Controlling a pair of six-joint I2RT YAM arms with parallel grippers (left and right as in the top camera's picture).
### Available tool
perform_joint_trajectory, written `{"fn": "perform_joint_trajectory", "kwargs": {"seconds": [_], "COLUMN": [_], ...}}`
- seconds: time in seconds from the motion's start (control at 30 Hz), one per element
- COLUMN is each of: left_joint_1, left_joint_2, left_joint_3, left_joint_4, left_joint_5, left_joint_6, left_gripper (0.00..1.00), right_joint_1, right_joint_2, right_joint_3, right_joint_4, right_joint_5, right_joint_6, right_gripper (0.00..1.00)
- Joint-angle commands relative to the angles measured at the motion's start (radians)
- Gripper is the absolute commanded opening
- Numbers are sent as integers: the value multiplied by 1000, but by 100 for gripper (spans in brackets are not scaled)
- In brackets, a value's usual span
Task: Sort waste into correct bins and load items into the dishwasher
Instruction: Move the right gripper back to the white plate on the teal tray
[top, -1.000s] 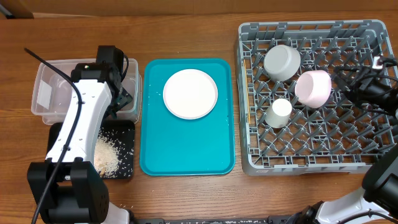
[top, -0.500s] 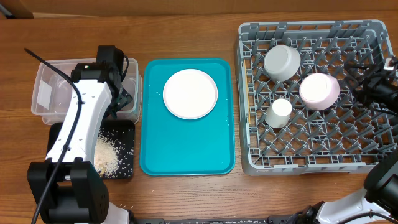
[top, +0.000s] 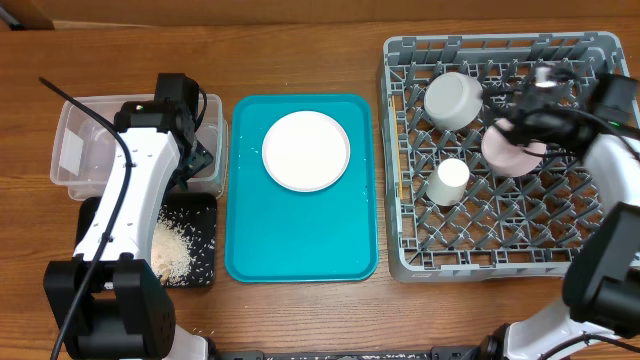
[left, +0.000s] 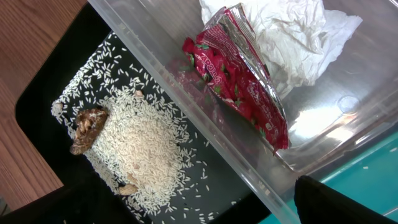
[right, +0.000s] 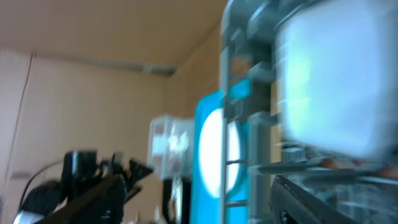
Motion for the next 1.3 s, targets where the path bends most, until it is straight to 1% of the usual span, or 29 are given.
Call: {"fn": "perform_joint_trajectory", "kwargs": {"seconds": [0.0,0.07,0.2,0.3,0.43,0.53,0.7,0.73,0.77,0.8,0.87,0.93,0.97,1.1,1.27], "left_joint_1": [-2,-2,-2,-2,-2,-2,-2,-2,-2,-2,-2,-2,-2,-3,-2], "left_joint_2": [9,9,9,9,9,9,9,9,9,9,9,9,9,9,9], "left_joint_3": [13,13,13,13,13,13,13,13,13,13,13,13,13,13,13], "left_joint_4": [-2,-2,-2,-2,-2,-2,-2,-2,-2,-2,-2,-2,-2,-3,-2], "left_joint_5": [-20,-20,-20,-20,-20,-20,-20,-20,-20,-20,-20,-20,-20,-20,-20], "left_joint_6": [-6,-6,-6,-6,-6,-6,-6,-6,-6,-6,-6,-6,-6,-6,-6], "left_gripper": [100,100,100,100,100,100,100,100,100,100,100,100,100,100,100], "right_joint_1": [125,209,389,529,712,842,1052,1099,1115,1145,1191,1209,1209,1188,1125], "right_joint_2": [5,5,5,5,5,5,7,11,13,18,29,38,42,43,43], "right_joint_3": [-3,-3,-3,-3,-3,-3,-3,-3,-3,-3,-3,-3,-3,-3,-3], "right_joint_4": [5,6,26,71,129,154,168,173,174,180,197,216,224,254,275], "right_joint_5": [-27,-14,59,124,294,518,1086,1222,1266,1352,1488,1555,1572,1629,1624], "right_joint_6": [-5,-6,-5,-4,-4,-4,-4,-4,-4,-4,-4,-4,-4,-4,9], "right_gripper": [86,100,100,100,100,100,99,95,92,88,76,69,68,67,68]}}
